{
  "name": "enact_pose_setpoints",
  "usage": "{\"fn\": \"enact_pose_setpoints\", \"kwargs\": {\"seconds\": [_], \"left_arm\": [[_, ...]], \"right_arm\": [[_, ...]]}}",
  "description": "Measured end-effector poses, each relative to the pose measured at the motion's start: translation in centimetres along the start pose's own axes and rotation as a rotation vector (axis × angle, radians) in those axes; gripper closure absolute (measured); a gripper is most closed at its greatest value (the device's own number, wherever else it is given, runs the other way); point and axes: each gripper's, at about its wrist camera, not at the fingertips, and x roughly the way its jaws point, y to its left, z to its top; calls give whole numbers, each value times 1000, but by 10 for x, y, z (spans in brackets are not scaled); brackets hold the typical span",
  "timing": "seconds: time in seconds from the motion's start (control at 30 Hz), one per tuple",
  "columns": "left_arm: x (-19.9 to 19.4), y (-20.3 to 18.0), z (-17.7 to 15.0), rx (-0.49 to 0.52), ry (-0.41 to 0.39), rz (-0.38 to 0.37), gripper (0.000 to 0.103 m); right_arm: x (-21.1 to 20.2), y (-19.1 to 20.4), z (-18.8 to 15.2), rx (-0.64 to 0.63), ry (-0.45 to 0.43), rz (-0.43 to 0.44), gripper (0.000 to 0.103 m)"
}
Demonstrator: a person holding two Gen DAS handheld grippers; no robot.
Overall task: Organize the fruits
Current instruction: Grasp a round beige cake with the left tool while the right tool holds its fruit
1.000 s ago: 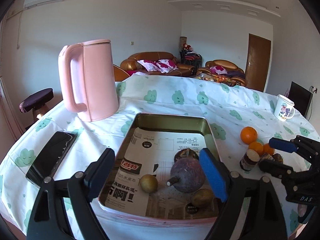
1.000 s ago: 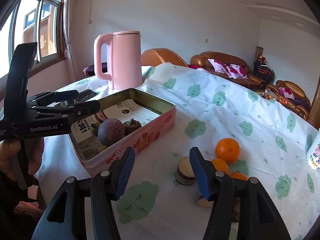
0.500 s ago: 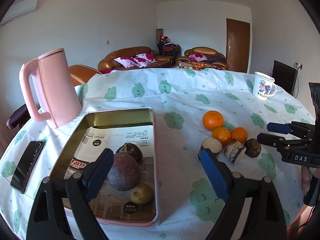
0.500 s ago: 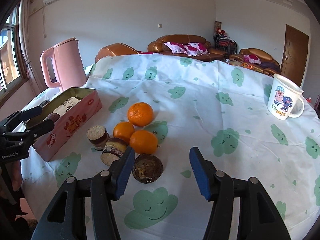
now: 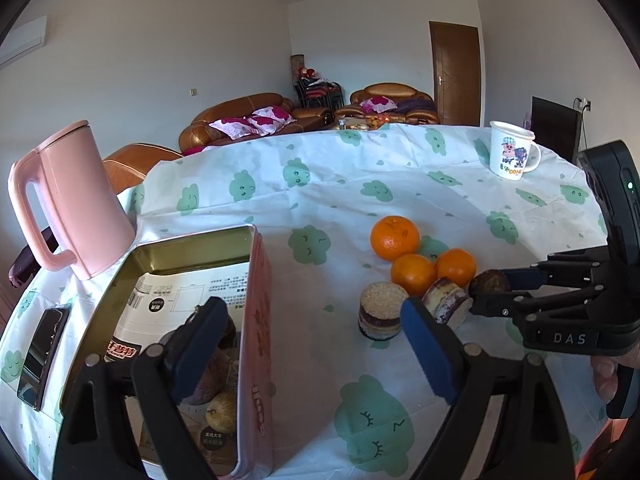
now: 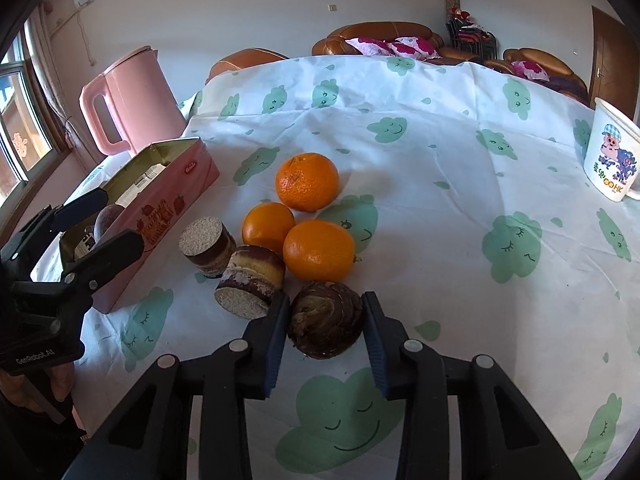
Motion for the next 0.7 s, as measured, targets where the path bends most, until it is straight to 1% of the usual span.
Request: {"fn": "enact_pose_setpoints", "kwargs": {"seconds": [0.07,0.23,0.37,0.47,0.53,0.6,0.7], "left_arm": [[3,-2,0,9,7,-3,16],[9,-9,4,15,20,-15,18],[19,-20,8,42,44,-23,27],[31,-25,10,51,86,-18,36],[34,-24,12,31,98,-47,37],[35,-26,12,34,102,-50,37],[35,-28,13,22,111,-87,38]], "right_arm": [[-6,3,0,-16,-32,-26,65],[-21,1,6,-31,-115,-134,65],[-20,-2,12,-39,-138,-176,65],[-16,-2,12,-39,-138,-173,65],[-18,-2,13,-40,-146,-171,65],[-18,-3,12,-38,-144,-164,65],[-16,-6,12,-23,-138,-150,65]]}}
